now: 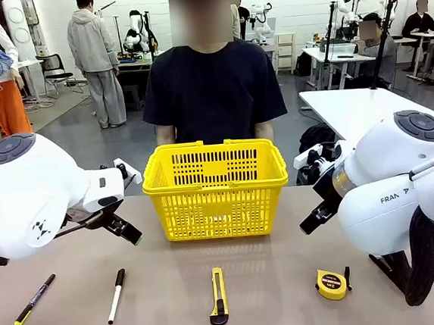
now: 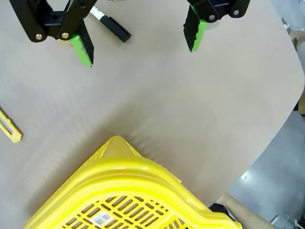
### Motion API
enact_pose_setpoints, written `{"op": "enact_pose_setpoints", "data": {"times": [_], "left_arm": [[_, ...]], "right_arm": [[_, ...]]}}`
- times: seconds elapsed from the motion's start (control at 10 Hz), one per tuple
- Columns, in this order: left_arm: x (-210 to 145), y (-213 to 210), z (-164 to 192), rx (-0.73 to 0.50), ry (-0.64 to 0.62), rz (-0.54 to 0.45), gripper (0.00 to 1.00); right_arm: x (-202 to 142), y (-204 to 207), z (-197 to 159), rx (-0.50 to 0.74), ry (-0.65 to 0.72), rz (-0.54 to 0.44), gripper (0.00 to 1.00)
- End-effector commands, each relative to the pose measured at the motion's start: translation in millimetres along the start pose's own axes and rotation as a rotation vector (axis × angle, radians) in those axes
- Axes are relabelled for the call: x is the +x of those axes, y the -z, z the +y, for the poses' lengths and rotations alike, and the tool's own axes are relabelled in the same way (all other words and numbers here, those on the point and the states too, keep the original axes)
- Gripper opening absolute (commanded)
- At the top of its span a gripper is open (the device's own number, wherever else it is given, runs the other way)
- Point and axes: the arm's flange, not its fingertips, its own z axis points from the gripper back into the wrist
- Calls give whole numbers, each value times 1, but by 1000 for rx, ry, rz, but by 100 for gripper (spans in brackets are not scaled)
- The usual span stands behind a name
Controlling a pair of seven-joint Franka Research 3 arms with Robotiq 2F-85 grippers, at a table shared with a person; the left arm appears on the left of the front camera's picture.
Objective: Place the items the person wants into the basket.
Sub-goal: Pick up the item the person points to and place it in the Market Basket.
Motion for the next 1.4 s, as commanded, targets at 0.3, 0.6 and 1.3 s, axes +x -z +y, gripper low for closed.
{"op": "enact_pose_setpoints", "data": {"times": [0.3, 0.6, 1.3], "left_arm": [[0, 0, 0, 0, 0, 0, 100], [0, 0, 0, 0, 0, 0, 100], [0, 0, 0, 0, 0, 0, 100]], "right_arm": [[0, 0, 0, 0, 0, 0, 100], [0, 0, 0, 0, 0, 0, 100], [0, 0, 0, 0, 0, 0, 100]]}}
